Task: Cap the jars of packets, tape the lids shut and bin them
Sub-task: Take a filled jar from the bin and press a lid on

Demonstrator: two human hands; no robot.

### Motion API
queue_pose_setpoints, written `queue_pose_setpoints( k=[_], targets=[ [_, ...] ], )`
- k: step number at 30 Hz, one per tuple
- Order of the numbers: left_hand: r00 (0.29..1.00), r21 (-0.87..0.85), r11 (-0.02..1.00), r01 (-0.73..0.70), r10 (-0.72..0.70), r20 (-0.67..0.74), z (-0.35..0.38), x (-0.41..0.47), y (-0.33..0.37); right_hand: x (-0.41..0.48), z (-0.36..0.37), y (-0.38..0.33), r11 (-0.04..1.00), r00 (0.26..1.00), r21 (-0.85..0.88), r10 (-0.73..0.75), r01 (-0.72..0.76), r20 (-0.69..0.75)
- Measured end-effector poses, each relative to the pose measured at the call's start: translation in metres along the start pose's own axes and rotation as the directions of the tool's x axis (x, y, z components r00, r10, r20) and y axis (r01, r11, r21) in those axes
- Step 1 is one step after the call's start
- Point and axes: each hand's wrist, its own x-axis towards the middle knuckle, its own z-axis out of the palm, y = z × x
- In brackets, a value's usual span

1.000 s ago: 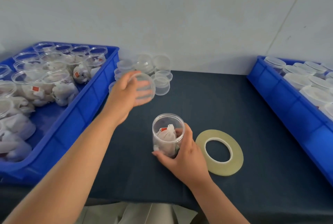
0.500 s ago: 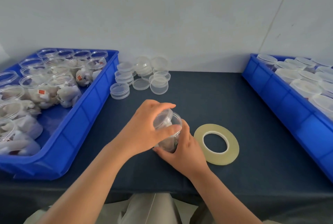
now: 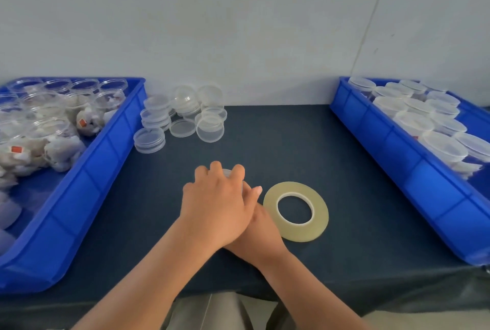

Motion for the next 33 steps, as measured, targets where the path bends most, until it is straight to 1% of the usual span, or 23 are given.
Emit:
queue_pose_setpoints(
  k=[3, 5, 8, 10, 13, 16, 18, 20, 21, 22, 23, 25, 26, 28, 30, 31, 32, 33],
  targets=[
    [0.999, 0.06, 0.998, -0.017, 0.02, -0.05, 0.0, 0.0, 0.002, 0.001, 0.001, 0.002, 0.998, 1.0, -0.057, 0.005, -0.004, 0.015],
    [0.994, 0.078, 0.995, -0.061, 0.068, -0.086, 0.001, -0.001, -0.002, 0.0, 0.001, -0.001, 0.999, 1.0, -0.037, 0.003, -0.004, -0.012],
    [0.984, 0.074, 0.989, -0.127, 0.135, -0.114, 0.003, -0.003, -0.01, -0.001, 0.001, -0.003, 1.0, 0.998, -0.002, -0.005, 0.005, -0.06],
    [0.976, 0.063, 0.984, -0.167, 0.174, -0.129, 0.003, -0.003, -0.011, 0.001, 0.001, -0.002, 0.999, 0.996, 0.041, 0.021, -0.017, -0.085],
    [0.943, 0.024, 0.959, -0.284, 0.283, -0.174, 0.002, -0.001, -0.019, 0.003, 0.005, 0.001, 0.998, 0.995, 0.051, 0.04, -0.035, -0.089],
    [0.872, -0.101, 0.879, -0.466, 0.437, -0.22, 0.003, 0.007, -0.037, 0.003, 0.011, 0.006, 0.994, 0.99, 0.096, 0.068, -0.056, -0.122],
    [0.804, -0.217, 0.778, -0.589, 0.536, -0.259, 0.0, 0.014, -0.047, 0.003, 0.014, 0.009, 0.993, 0.985, 0.112, 0.045, -0.027, -0.164],
    [0.744, -0.296, 0.683, -0.668, 0.612, -0.268, -0.003, 0.02, -0.053, 0.003, 0.015, 0.01, 0.995, 0.98, 0.096, 0.021, -0.001, -0.2],
    [0.726, -0.321, 0.653, -0.686, 0.639, -0.252, -0.005, 0.022, -0.056, 0.002, 0.014, 0.01, 0.995, 0.978, 0.101, 0.023, -0.002, -0.206],
    [0.728, -0.343, 0.647, -0.681, 0.651, -0.217, -0.007, 0.023, -0.058, 0.003, 0.014, 0.01, 0.994, 0.978, 0.111, 0.028, -0.005, -0.207],
    [0.749, -0.363, 0.668, -0.65, 0.644, -0.156, -0.011, 0.022, -0.061, 0.002, 0.015, 0.01, 0.993, 0.977, 0.119, 0.032, -0.007, -0.21],
    [0.816, -0.394, 0.753, -0.527, 0.578, 0.013, -0.022, 0.021, -0.067, 0.0, 0.017, 0.01, 0.989, 0.974, 0.145, 0.047, -0.015, -0.221],
    [0.849, -0.389, 0.804, -0.45, 0.52, 0.094, -0.029, 0.018, -0.068, 0.0, 0.017, 0.01, 0.986, 0.974, 0.163, 0.056, -0.02, -0.221],
    [0.908, -0.342, 0.901, -0.267, 0.354, 0.224, -0.04, 0.014, -0.063, 0.0, 0.018, 0.012, 0.985, 0.975, 0.167, 0.069, -0.034, -0.21],
    [0.951, -0.271, 0.96, -0.064, 0.141, 0.275, -0.041, 0.01, -0.043, 0.001, 0.019, 0.012, 0.99, 0.981, 0.136, 0.065, -0.041, -0.181],
    [0.962, -0.246, 0.969, 0.024, 0.044, 0.269, -0.038, 0.008, -0.028, 0.002, 0.019, 0.011, 0.993, 0.985, 0.109, 0.054, -0.036, -0.162],
    [0.97, -0.216, 0.972, 0.093, -0.04, 0.238, -0.032, 0.006, -0.013, 0.003, 0.017, 0.01, 0.998, 0.987, 0.066, 0.03, -0.02, -0.156],
    [0.979, -0.163, 0.978, 0.126, -0.097, 0.179, -0.025, 0.004, 0.001, 0.004, 0.016, 0.01, 1.0, 0.987, 0.019, 0.001, 0.002, -0.161]
  ],
)
